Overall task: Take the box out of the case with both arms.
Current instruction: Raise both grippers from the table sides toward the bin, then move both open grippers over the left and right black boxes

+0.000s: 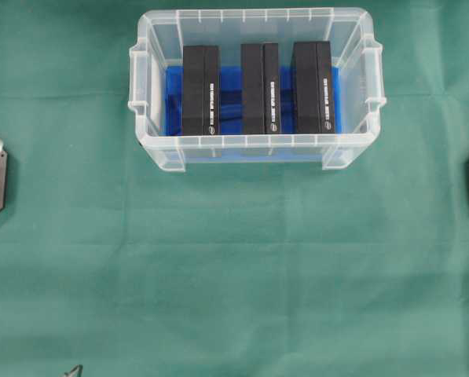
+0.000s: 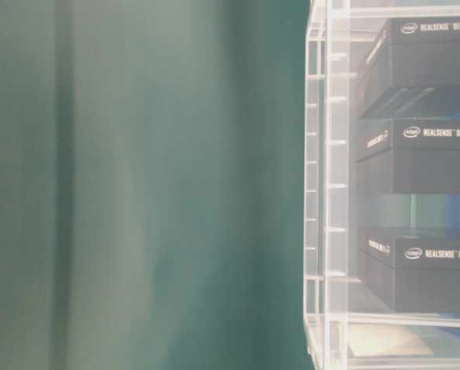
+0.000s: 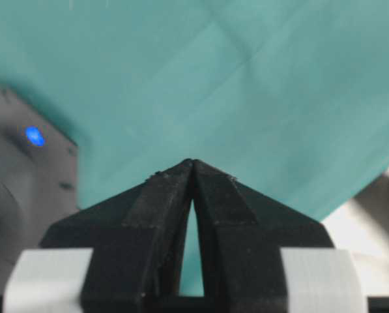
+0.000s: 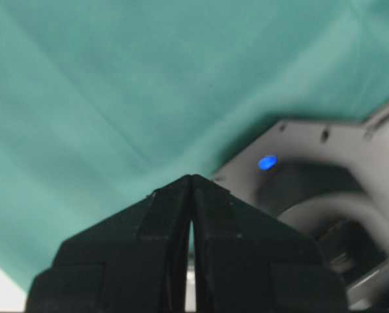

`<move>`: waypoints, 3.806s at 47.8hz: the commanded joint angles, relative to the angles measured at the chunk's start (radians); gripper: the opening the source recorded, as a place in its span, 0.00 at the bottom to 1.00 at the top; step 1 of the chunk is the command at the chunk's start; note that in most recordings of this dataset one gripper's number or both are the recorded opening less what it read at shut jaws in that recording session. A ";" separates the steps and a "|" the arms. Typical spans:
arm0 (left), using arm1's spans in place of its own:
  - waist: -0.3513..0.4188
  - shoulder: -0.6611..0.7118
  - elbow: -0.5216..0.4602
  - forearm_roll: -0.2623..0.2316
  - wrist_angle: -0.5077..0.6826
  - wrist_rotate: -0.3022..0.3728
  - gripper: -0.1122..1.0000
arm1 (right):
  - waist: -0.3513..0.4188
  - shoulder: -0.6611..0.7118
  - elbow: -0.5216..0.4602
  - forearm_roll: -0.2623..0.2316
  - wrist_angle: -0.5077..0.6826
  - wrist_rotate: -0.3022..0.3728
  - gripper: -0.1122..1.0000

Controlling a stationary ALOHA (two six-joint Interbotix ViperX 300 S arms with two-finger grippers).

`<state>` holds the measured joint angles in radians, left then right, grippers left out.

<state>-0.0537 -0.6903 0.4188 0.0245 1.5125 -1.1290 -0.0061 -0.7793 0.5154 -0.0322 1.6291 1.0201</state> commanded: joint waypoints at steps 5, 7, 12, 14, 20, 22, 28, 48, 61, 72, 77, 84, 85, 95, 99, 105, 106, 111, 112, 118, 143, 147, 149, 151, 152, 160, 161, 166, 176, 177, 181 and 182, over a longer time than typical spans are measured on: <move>0.006 0.000 -0.025 0.006 0.041 -0.301 0.12 | -0.003 0.011 -0.023 0.000 0.000 0.362 0.11; 0.006 0.003 -0.026 0.008 0.055 -0.370 0.12 | -0.003 0.011 -0.023 0.003 0.000 0.440 0.11; 0.006 0.003 -0.026 0.003 0.077 -0.439 0.12 | -0.003 0.011 -0.021 0.003 0.000 0.577 0.11; 0.006 0.003 -0.026 0.003 0.078 -0.439 0.12 | -0.003 0.011 -0.023 0.002 0.000 0.578 0.11; 0.006 0.003 -0.026 0.005 0.078 -0.436 0.12 | -0.003 0.014 -0.023 -0.009 0.000 0.560 0.11; 0.012 0.003 -0.026 0.006 0.078 -0.434 0.12 | -0.005 0.015 -0.023 -0.018 0.002 0.554 0.11; 0.052 0.003 -0.026 0.009 0.078 -0.399 0.12 | -0.038 0.015 -0.023 -0.075 0.000 0.522 0.11; 0.356 0.011 -0.029 0.009 0.049 -0.054 0.12 | -0.391 0.018 -0.008 -0.107 -0.054 0.121 0.11; 0.397 0.018 -0.005 0.011 0.031 0.046 0.12 | -0.417 0.018 0.026 -0.083 -0.095 0.106 0.11; 0.397 0.031 0.018 0.025 -0.020 0.144 0.12 | -0.417 0.018 0.028 -0.092 -0.098 0.109 0.23; 0.408 0.044 0.018 0.025 -0.020 0.138 0.30 | -0.417 0.025 0.029 -0.110 -0.094 0.115 0.51; 0.410 0.064 0.009 0.025 -0.021 0.089 0.69 | -0.419 0.040 0.028 -0.118 -0.091 0.149 0.87; 0.410 0.066 0.008 0.025 -0.021 0.081 0.75 | -0.419 0.041 0.028 -0.118 -0.092 0.155 0.90; 0.410 0.063 0.011 0.023 -0.021 0.011 0.87 | -0.419 0.049 0.026 -0.118 -0.101 0.187 0.96; 0.410 0.060 0.011 0.021 -0.021 -0.003 0.87 | -0.417 0.049 0.026 -0.117 -0.103 0.192 0.96; 0.410 0.060 0.011 0.018 -0.020 -0.008 0.87 | -0.417 0.049 0.026 -0.112 -0.101 0.193 0.96; 0.410 0.060 0.009 0.018 -0.020 -0.008 0.87 | -0.417 0.049 0.026 -0.112 -0.100 0.193 0.96; 0.410 0.069 0.005 0.017 -0.020 -0.008 0.87 | -0.417 0.051 0.026 -0.112 -0.101 0.193 0.96; 0.410 0.072 0.003 0.017 -0.020 -0.008 0.87 | -0.419 0.052 0.023 -0.114 -0.103 0.193 0.96; 0.410 0.100 -0.015 0.017 -0.020 -0.009 0.87 | -0.419 0.083 0.017 -0.110 -0.106 0.198 0.96; 0.388 0.356 -0.242 0.015 -0.021 -0.015 0.87 | -0.400 0.298 -0.112 -0.089 -0.249 0.198 0.96; 0.382 0.405 -0.298 0.017 -0.023 -0.017 0.87 | -0.391 0.344 -0.143 -0.087 -0.265 0.198 0.96; 0.379 0.428 -0.319 0.015 -0.023 -0.017 0.87 | -0.383 0.370 -0.161 -0.087 -0.275 0.198 0.96; 0.377 0.449 -0.339 0.015 -0.023 -0.017 0.87 | -0.374 0.402 -0.186 -0.087 -0.285 0.196 0.96; 0.376 0.459 -0.350 0.015 -0.023 -0.017 0.87 | -0.370 0.414 -0.196 -0.087 -0.288 0.195 0.96; 0.362 0.543 -0.436 0.015 -0.025 -0.017 0.87 | -0.339 0.515 -0.288 -0.087 -0.314 0.192 0.96; 0.360 0.554 -0.448 0.015 -0.025 -0.017 0.87 | -0.337 0.528 -0.302 -0.087 -0.318 0.192 0.96; 0.350 0.609 -0.506 0.015 -0.026 -0.015 0.87 | -0.325 0.586 -0.368 -0.087 -0.324 0.187 0.96; 0.337 0.699 -0.601 0.021 -0.026 -0.015 0.87 | -0.308 0.675 -0.471 -0.089 -0.324 0.178 0.96; 0.337 0.704 -0.607 0.021 -0.026 -0.015 0.87 | -0.307 0.681 -0.479 -0.091 -0.324 0.178 0.96; 0.337 0.726 -0.630 0.021 -0.026 -0.015 0.87 | -0.305 0.698 -0.500 -0.091 -0.322 0.178 0.96; 0.337 0.729 -0.635 0.021 -0.026 -0.015 0.87 | -0.304 0.701 -0.505 -0.091 -0.322 0.179 0.96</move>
<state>0.2853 0.0399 -0.1749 0.0414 1.4880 -1.1443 -0.3129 -0.0752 0.0537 -0.1212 1.3100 1.1980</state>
